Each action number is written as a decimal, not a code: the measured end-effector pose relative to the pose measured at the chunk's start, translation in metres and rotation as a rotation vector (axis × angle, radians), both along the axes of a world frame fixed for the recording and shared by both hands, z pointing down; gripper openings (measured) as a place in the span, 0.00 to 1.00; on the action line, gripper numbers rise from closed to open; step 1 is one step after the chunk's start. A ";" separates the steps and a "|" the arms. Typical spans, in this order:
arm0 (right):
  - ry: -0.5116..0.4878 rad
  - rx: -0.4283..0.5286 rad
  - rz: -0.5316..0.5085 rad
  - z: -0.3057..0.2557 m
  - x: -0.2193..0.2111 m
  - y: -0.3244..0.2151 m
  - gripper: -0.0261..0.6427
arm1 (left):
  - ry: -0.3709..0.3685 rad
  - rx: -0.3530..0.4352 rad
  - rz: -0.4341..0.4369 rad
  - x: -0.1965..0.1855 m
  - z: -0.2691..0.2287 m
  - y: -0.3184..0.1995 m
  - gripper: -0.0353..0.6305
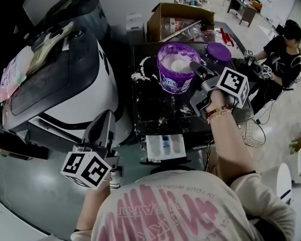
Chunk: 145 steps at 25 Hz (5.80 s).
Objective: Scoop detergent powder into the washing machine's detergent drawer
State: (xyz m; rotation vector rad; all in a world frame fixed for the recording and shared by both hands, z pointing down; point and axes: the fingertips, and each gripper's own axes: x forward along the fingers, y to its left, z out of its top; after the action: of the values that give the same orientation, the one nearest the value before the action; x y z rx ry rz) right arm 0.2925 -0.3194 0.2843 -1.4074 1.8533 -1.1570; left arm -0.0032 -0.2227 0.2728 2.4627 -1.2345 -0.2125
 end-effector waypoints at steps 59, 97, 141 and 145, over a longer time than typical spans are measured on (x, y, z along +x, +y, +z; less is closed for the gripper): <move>-0.154 -0.239 0.151 0.143 -0.115 0.223 0.04 | -0.020 -0.260 0.367 -0.014 0.122 0.087 0.06; 0.337 -0.305 -0.538 0.167 -0.149 0.187 0.04 | 0.035 -0.290 -0.111 -0.006 0.120 0.124 0.06; 1.593 0.167 -1.063 0.202 -0.217 0.226 0.04 | 0.089 -0.279 -0.286 -0.027 0.131 0.145 0.06; 1.621 0.212 -1.044 0.196 -0.218 0.226 0.04 | 0.090 -0.278 -0.311 -0.029 0.131 0.153 0.06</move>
State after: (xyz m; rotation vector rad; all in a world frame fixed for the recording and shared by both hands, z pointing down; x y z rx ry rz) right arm 0.0741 -0.0934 0.4808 -1.2139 3.9164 0.2794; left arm -0.0322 -0.0702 0.4037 2.0006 -1.4933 -0.2147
